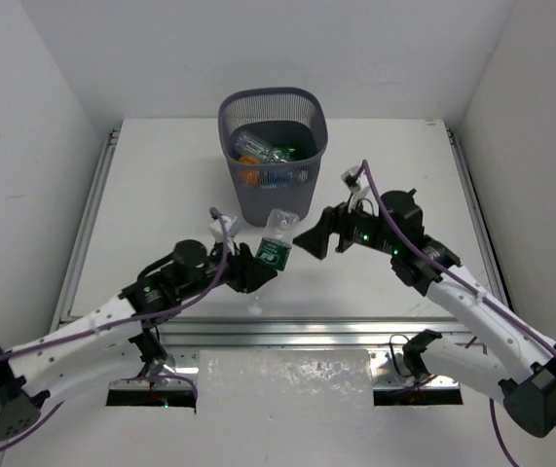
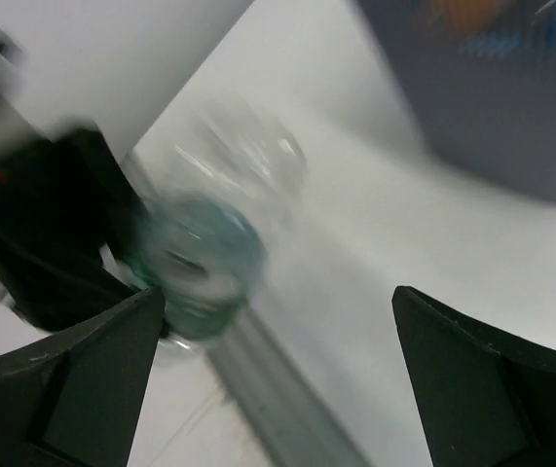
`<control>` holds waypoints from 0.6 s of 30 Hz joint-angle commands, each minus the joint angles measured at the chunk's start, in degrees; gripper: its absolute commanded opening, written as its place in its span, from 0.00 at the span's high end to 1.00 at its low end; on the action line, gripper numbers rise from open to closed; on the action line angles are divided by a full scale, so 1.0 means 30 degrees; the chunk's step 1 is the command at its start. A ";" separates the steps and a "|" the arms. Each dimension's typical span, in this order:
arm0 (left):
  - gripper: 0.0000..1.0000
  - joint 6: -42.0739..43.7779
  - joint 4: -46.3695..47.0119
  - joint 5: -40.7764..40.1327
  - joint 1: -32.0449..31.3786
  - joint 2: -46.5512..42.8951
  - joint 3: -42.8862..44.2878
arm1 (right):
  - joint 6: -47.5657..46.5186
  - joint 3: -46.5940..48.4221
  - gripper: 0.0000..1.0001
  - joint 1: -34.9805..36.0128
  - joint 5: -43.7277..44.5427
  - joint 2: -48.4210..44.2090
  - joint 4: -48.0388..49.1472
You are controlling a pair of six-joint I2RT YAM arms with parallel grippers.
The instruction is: Put the plastic bottles in the bin
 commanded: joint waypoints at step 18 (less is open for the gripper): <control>0.00 0.1059 0.3351 0.3299 -0.0006 -0.0333 0.2502 | 0.2614 -0.0758 1.00 0.0478 -0.5745 0.0104 0.8255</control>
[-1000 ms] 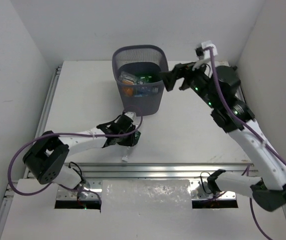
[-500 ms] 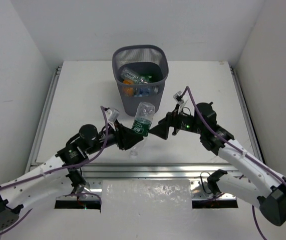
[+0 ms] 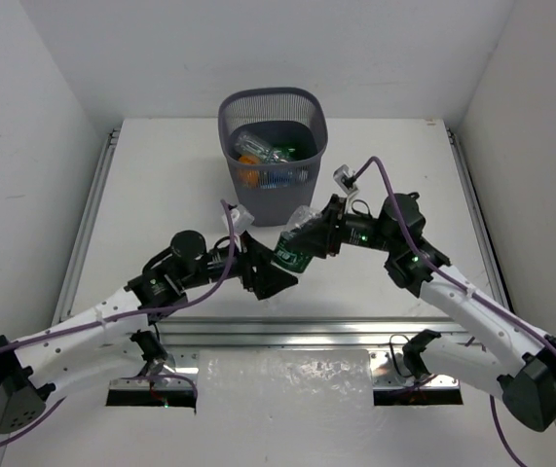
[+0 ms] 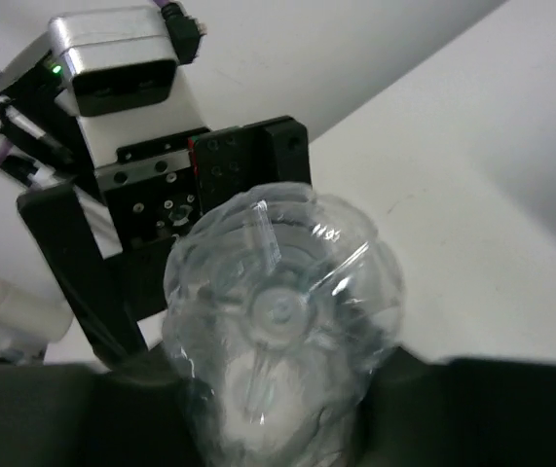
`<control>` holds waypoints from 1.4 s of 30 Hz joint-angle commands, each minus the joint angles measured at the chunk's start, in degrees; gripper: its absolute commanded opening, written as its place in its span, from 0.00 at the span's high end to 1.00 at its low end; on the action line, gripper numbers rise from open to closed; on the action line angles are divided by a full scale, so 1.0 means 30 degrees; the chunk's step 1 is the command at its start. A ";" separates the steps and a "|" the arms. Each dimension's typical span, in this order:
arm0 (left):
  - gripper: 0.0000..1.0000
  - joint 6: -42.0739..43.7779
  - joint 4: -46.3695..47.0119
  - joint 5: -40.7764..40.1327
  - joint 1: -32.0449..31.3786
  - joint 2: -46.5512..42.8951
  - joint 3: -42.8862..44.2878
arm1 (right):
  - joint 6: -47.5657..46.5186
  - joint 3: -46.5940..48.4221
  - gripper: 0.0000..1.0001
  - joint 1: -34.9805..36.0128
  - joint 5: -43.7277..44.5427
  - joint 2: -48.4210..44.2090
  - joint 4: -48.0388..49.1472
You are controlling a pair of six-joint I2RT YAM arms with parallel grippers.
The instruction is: Put the plastic bottles in the bin
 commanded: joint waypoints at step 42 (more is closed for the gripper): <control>0.00 0.1183 -1.4757 -2.1933 0.7297 -0.2476 0.5113 | -0.7413 0.2567 0.01 -0.1102 1.8965 -0.6311 -1.7580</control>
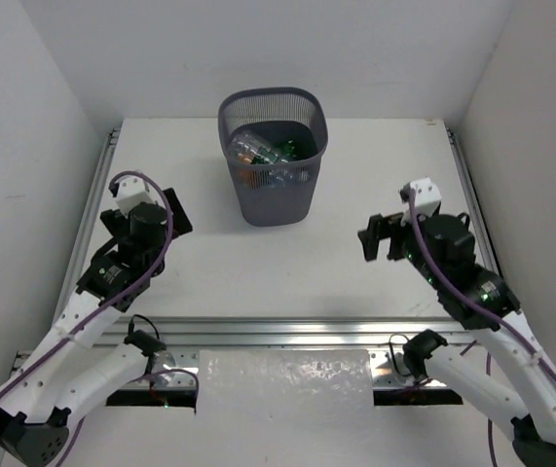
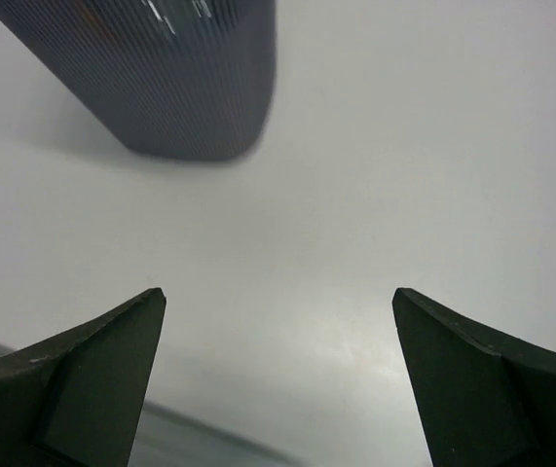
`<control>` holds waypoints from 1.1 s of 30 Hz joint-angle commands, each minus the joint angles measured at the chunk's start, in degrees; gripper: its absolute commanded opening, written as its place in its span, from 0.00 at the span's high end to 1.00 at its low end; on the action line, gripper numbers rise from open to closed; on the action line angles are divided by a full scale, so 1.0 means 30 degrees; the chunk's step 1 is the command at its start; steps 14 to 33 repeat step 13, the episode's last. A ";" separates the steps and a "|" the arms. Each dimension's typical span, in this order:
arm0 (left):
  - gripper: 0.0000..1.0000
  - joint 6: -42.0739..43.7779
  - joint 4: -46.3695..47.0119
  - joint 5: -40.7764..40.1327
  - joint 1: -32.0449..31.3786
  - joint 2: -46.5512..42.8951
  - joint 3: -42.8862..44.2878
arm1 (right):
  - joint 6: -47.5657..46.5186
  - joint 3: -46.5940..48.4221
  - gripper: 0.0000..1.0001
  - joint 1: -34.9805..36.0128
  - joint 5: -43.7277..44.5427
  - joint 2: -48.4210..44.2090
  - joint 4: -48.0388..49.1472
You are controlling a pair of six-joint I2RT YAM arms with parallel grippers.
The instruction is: Put the plastic bottles in the bin
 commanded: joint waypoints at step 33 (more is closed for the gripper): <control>0.00 0.0329 0.1321 0.0839 0.0143 -0.3801 -0.2749 | 0.2578 -0.3959 0.01 0.0027 0.3028 -0.3285 -0.4151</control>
